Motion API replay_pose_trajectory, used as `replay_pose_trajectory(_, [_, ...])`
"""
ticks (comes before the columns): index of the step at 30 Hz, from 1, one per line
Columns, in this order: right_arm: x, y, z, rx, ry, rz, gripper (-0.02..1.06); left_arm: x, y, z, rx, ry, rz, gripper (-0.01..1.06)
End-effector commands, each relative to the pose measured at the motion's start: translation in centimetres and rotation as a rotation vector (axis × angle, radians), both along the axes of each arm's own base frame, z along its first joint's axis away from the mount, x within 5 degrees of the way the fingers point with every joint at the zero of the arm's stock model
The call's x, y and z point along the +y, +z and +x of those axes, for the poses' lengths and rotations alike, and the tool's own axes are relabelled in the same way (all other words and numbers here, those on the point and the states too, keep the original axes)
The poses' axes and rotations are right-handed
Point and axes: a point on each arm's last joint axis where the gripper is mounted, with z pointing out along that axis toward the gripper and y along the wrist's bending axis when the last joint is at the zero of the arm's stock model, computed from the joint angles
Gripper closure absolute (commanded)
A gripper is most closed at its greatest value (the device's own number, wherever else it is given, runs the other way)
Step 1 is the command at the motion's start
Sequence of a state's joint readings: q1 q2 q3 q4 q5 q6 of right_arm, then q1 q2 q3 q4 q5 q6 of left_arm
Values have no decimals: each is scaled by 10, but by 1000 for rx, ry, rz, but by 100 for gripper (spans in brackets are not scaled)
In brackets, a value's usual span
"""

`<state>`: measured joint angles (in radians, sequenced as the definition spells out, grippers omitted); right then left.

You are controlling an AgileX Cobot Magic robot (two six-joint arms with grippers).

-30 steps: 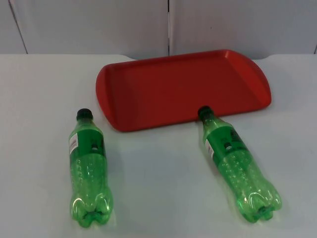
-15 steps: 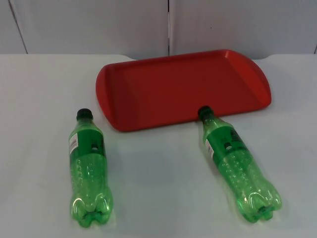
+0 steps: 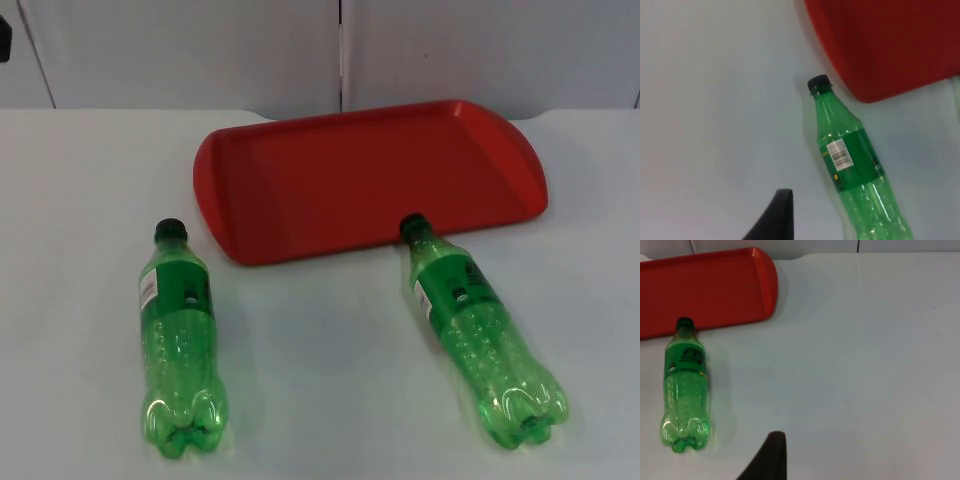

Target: Place the bottle upright on the tray.

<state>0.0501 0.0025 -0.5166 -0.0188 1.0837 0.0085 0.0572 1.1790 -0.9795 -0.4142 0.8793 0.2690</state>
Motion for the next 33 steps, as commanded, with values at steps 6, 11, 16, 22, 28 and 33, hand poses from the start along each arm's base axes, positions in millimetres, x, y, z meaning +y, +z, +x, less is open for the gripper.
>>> replay_pose_trajectory(6, [0, 1, 0, -10, -5, 1, 0, -12, 0, 28, 27, -54, -6, 0])
replay_pose_trajectory(11, [0, 1, 0, -10, -5, 1, 0, -33, -9, 50, 69, -104, 17, 0])
replay_pose_trajectory(16, [0, 1, 0, -10, -5, 1, 0, -50, -24, 69, 130, -97, 54, 0])
replay_pose_trajectory(22, [0, 1, 0, -10, -5, 1, 0, -73, -49, 88, 182, -50, 33, 0])
replay_pose_trajectory(28, [0, 1, 0, -10, -5, 1, 0, -89, -72, 103, 274, -19, 30, 0])
replay_pose_trajectory(33, [0, 1, 0, -10, -5, 1, 0, -89, -94, 109, 354, 48, 82, 0])
